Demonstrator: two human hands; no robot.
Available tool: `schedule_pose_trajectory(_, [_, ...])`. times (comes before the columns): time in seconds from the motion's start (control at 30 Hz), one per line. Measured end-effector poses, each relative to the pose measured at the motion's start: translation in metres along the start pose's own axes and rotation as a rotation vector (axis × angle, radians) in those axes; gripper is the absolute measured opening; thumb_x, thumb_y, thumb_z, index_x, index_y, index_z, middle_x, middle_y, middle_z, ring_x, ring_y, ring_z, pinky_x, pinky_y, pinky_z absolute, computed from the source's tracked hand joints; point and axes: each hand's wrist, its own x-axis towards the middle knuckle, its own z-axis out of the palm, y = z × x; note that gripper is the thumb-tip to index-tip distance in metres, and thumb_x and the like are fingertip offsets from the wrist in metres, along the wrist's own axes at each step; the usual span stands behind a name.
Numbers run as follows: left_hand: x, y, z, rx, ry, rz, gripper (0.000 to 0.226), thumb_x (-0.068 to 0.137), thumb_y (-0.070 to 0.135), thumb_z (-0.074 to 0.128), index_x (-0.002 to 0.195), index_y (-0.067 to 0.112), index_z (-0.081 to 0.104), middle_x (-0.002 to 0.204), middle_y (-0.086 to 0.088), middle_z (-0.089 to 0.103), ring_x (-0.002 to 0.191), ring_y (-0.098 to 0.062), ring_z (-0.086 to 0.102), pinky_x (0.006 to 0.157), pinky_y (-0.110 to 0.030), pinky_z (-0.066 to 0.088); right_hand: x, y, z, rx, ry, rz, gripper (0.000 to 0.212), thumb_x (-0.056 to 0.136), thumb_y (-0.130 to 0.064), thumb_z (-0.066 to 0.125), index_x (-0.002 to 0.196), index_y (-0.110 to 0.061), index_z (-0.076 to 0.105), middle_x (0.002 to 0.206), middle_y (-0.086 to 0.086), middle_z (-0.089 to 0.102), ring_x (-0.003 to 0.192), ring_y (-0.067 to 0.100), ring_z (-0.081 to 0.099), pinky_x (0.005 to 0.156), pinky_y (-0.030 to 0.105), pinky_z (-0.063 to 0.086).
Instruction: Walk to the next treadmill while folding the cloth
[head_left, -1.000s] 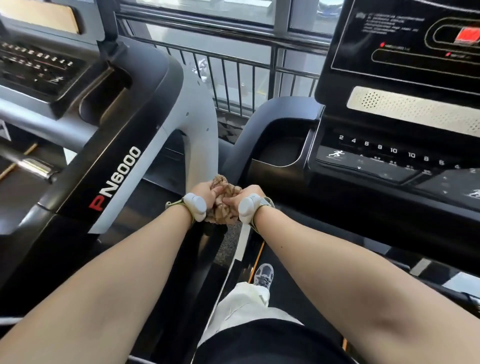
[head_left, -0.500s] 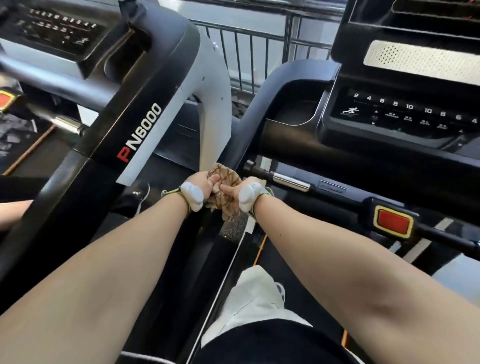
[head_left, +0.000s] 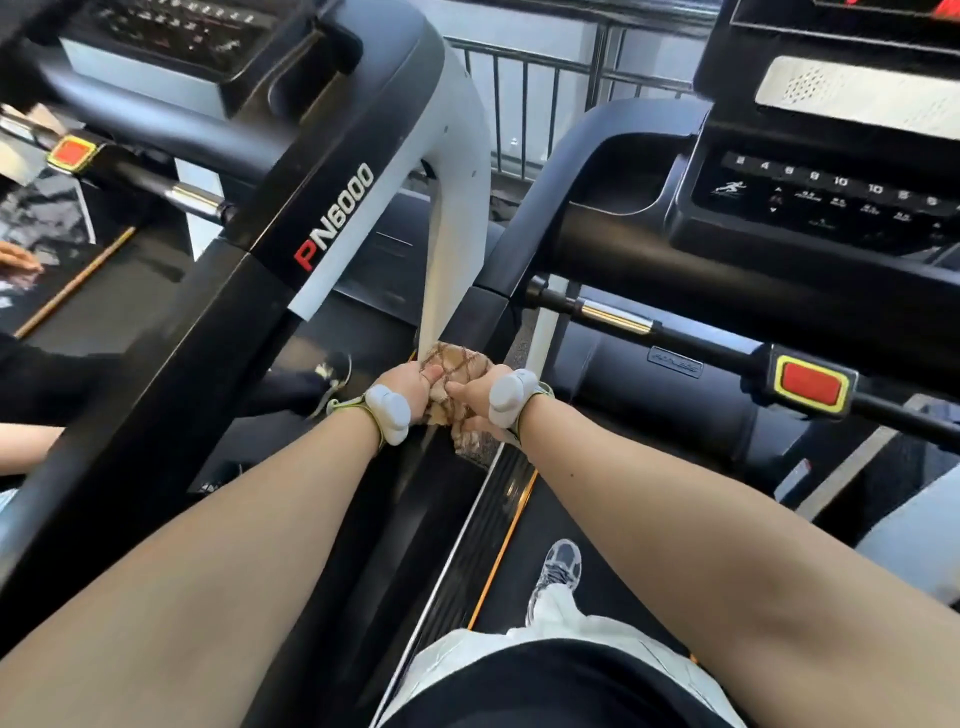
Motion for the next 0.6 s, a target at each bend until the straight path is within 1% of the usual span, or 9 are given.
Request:
schedule_pose_trajectory(0.07, [-0.016,-0.017,0.003,0.014,-0.005,0.013,0.046,0.109,0.043,0.034,0.117,0.012,0.068,0.107,-0.006,0.069,0.1,-0.029,0.063,0.078,-0.028,0.038,-0.008,0.013,0.016,0.067,0.0,-0.005,0.013,0.095,-0.024,0.072,0.095,-0.012,0.068,0.133,0.013,0.068,0.123,0.028,0.065,0.107,0.044,0.053])
schedule_pose_trajectory(0.2, [-0.043,-0.043,0.008,0.011,-0.01,0.021,0.047,0.109,0.044,0.034,0.115,0.011,0.068,0.106,-0.008,0.071,0.093,-0.027,0.062,0.075,-0.028,0.038,-0.033,0.031,0.044,0.097,0.027,0.001,0.038,0.095,-0.026,0.072,0.126,-0.005,0.064,0.12,0.005,0.067,0.122,0.024,0.064,0.107,0.039,0.054])
schedule_pose_trajectory(0.3, [-0.071,-0.063,0.011,0.001,-0.019,0.025,0.048,0.109,0.042,0.033,0.116,0.008,0.067,0.109,-0.009,0.071,0.1,-0.03,0.065,0.077,-0.032,0.044,-0.046,0.051,0.069,0.124,0.016,0.009,0.021,0.093,-0.026,0.075,0.108,-0.013,0.067,0.125,0.008,0.07,0.12,0.025,0.065,0.106,0.041,0.054])
schedule_pose_trajectory(0.37, [-0.091,-0.076,0.014,0.01,-0.032,0.008,0.045,0.11,0.037,0.034,0.125,0.006,0.064,0.121,-0.013,0.069,0.11,-0.033,0.064,0.09,-0.037,0.048,-0.06,0.062,0.087,0.184,-0.012,0.032,0.026,0.095,-0.021,0.073,0.115,-0.007,0.065,0.113,0.006,0.071,0.115,0.023,0.064,0.103,0.04,0.055])
schedule_pose_trajectory(0.4, [-0.1,-0.081,0.015,0.021,-0.043,0.001,0.043,0.111,0.032,0.034,0.129,0.005,0.061,0.126,-0.013,0.067,0.115,-0.035,0.062,0.095,-0.039,0.047,-0.065,0.069,0.094,0.197,-0.017,0.047,0.039,0.095,-0.023,0.073,0.126,-0.004,0.061,0.115,0.005,0.07,0.118,0.023,0.064,0.099,0.039,0.058])
schedule_pose_trajectory(0.43, [-0.108,-0.089,0.017,0.027,-0.038,0.0,0.042,0.111,0.031,0.034,0.13,0.005,0.061,0.127,-0.013,0.066,0.117,-0.035,0.061,0.096,-0.039,0.046,-0.071,0.074,0.102,0.205,-0.029,0.058,0.049,0.094,-0.024,0.074,0.135,-0.004,0.057,0.127,0.007,0.068,0.123,0.024,0.063,0.092,0.036,0.06])
schedule_pose_trajectory(0.5, [-0.116,-0.103,0.02,-0.013,-0.027,-0.001,0.046,0.11,0.039,0.034,0.124,0.008,0.064,0.12,-0.012,0.07,0.11,-0.032,0.064,0.087,-0.035,0.046,-0.081,0.081,0.112,0.251,-0.05,0.079,0.057,0.094,-0.024,0.075,0.143,-0.005,0.052,0.141,0.009,0.062,0.131,0.027,0.059,0.077,0.03,0.059])
schedule_pose_trajectory(0.53, [-0.124,-0.113,0.021,-0.035,-0.02,-0.006,0.047,0.109,0.042,0.033,0.123,0.01,0.065,0.117,-0.011,0.071,0.107,-0.031,0.065,0.085,-0.033,0.046,-0.087,0.087,0.121,0.263,-0.053,0.084,0.059,0.094,-0.024,0.075,0.144,-0.005,0.05,0.143,0.009,0.061,0.132,0.028,0.059,0.076,0.029,0.058])
schedule_pose_trajectory(0.6, [-0.14,-0.133,0.024,-0.075,-0.021,0.002,0.048,0.108,0.044,0.034,0.124,0.011,0.066,0.116,-0.011,0.071,0.108,-0.031,0.066,0.092,-0.036,0.049,-0.093,0.1,0.139,0.245,-0.049,0.074,0.065,0.091,-0.026,0.078,0.146,-0.006,0.049,0.142,0.008,0.062,0.13,0.028,0.061,0.086,0.033,0.06])
